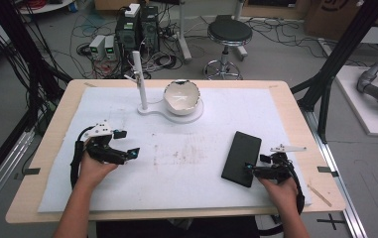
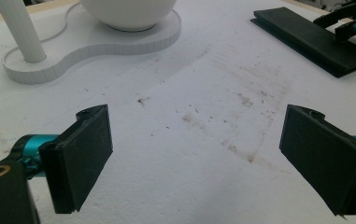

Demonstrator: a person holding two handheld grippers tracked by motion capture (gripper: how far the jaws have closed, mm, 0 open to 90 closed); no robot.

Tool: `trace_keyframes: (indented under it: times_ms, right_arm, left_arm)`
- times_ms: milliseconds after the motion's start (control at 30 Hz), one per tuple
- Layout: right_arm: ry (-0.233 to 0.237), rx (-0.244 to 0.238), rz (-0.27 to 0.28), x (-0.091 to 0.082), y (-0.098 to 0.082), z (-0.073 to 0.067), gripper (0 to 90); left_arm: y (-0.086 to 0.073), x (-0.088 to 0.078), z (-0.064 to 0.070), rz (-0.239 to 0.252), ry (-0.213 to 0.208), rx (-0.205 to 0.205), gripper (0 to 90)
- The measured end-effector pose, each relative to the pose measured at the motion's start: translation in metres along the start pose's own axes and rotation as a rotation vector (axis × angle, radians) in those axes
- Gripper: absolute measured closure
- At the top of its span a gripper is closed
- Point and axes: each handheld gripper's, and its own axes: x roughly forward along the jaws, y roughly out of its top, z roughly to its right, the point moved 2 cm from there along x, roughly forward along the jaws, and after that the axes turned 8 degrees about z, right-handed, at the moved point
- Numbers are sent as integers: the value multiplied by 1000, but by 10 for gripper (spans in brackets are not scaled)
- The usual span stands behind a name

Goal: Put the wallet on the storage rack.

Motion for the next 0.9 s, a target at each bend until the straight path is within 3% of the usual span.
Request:
trace_keyframes:
  times_ms: [233, 333, 433, 567, 700, 900]
  right_arm:
    - [-5, 22, -19, 2, 1, -5, 184]
    - [-15, 32, -27, 2, 2, -6, 241]
    - [-9, 58, -24, 1, 3, -5, 354]
    - [40, 94, -12, 2, 4, -6, 564]
    - [56, 78, 0, 2, 5, -9, 715]
    - [82, 61, 17, 1, 7, -8, 824]
  left_arm:
    - [0, 3, 2, -14, 1, 13, 95]
    - [0, 3, 2, -15, 3, 13, 95]
    - [0, 3, 3, -16, 4, 14, 95]
    - [0, 5, 4, -20, 4, 18, 95]
    - [0, 5, 5, -24, 5, 25, 95]
    - [0, 4, 4, -24, 5, 24, 95]
